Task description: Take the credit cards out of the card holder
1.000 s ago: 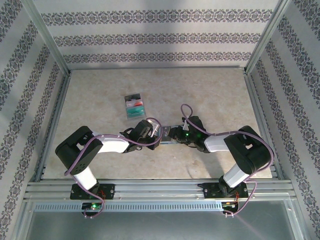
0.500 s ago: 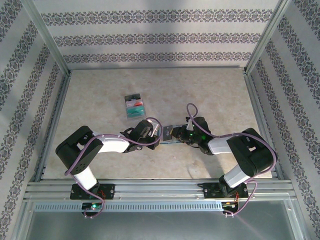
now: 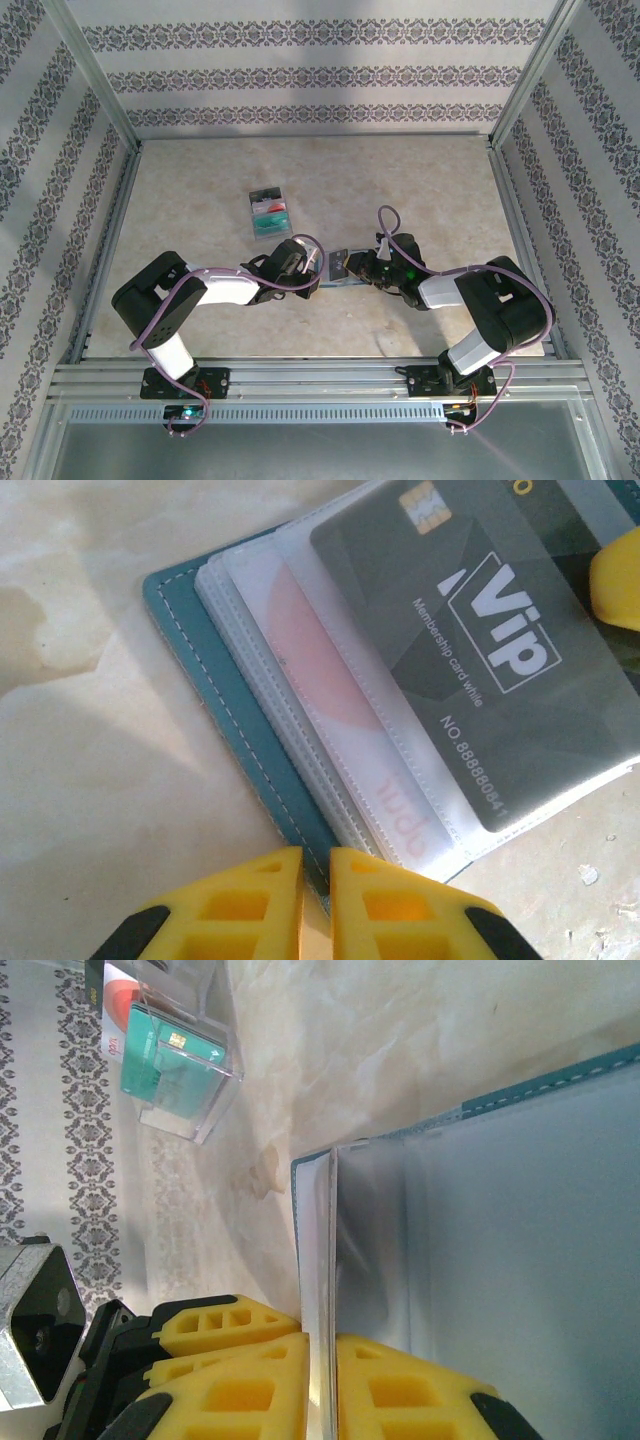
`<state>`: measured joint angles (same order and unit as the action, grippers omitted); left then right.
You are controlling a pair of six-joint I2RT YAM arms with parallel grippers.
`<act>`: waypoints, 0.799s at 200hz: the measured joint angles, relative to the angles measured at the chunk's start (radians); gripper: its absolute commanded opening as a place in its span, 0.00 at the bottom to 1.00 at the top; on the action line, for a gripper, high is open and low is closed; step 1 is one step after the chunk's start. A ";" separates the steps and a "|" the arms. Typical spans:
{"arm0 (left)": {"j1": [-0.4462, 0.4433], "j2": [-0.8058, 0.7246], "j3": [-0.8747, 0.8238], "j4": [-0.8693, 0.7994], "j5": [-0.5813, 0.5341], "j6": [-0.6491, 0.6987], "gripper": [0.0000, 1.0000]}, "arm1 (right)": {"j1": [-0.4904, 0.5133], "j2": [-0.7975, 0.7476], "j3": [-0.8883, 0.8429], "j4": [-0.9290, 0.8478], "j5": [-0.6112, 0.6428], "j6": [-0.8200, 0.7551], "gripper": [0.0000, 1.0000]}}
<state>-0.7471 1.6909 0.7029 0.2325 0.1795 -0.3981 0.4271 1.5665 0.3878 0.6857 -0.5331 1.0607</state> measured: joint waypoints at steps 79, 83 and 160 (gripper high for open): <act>0.000 0.005 0.005 0.000 0.000 0.000 0.14 | -0.033 -0.009 -0.012 0.000 -0.011 0.007 0.10; 0.000 0.005 0.005 0.000 0.000 0.000 0.14 | -0.034 -0.010 -0.014 0.000 -0.011 0.007 0.10; 0.000 0.005 0.005 -0.001 -0.004 0.000 0.15 | -0.098 -0.094 -0.029 -0.060 -0.032 -0.029 0.01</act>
<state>-0.7471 1.6955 0.7074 0.2317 0.1757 -0.3981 0.3294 1.4723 0.3592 0.6262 -0.5652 1.0317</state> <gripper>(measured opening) 0.137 0.051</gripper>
